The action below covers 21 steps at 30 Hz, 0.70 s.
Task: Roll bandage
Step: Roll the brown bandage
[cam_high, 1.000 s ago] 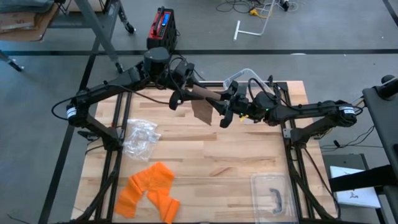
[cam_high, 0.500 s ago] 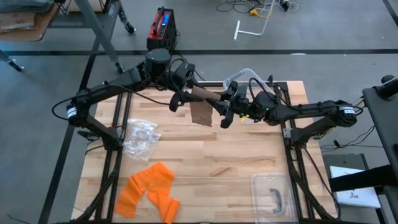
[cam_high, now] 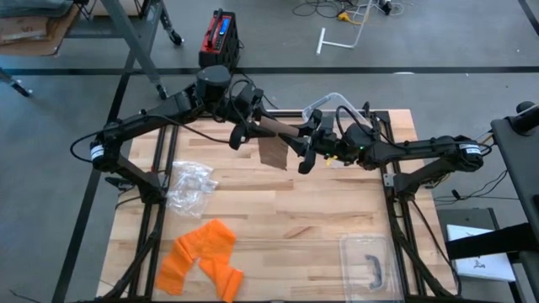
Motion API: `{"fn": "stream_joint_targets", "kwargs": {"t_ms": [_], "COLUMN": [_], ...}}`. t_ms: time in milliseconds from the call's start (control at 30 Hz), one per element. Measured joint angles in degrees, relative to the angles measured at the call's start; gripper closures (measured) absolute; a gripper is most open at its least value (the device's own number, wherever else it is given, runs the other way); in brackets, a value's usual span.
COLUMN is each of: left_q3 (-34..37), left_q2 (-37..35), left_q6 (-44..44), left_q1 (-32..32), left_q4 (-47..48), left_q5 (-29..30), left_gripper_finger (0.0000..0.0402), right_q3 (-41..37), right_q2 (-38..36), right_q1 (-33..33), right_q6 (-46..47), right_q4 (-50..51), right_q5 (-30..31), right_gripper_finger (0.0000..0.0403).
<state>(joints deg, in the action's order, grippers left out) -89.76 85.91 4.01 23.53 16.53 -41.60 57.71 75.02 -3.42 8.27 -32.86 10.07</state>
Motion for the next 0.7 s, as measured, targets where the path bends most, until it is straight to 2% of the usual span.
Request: {"fn": "stream_joint_targets", "kwargs": {"t_ms": [300, 567, 700], "left_q3": [0.0, 0.31, 0.31], "left_q2": [0.24, 0.26, 0.24], "left_q6": [-2.12, -8.21, -13.91], "left_q1": [0.0, -0.24, -1.07], "left_q4": [0.04, -0.02, -0.7], "left_q5": [-0.11, -0.22, -0.24], "left_gripper_finger": [0.0257, 0.0328, 0.0344], "right_q3": [0.02, 0.01, 0.02], "right_q2": [-0.03, -0.07, -0.87], "right_q1": [0.0, 0.04, 0.08], "right_q6": [0.73, 1.52, 4.97], "right_q4": [1.03, 1.27, 2.23], "right_q5": [0.06, -1.0, -3.0], "right_gripper_finger": [0.0294, 0.0283, 0.0256]}}
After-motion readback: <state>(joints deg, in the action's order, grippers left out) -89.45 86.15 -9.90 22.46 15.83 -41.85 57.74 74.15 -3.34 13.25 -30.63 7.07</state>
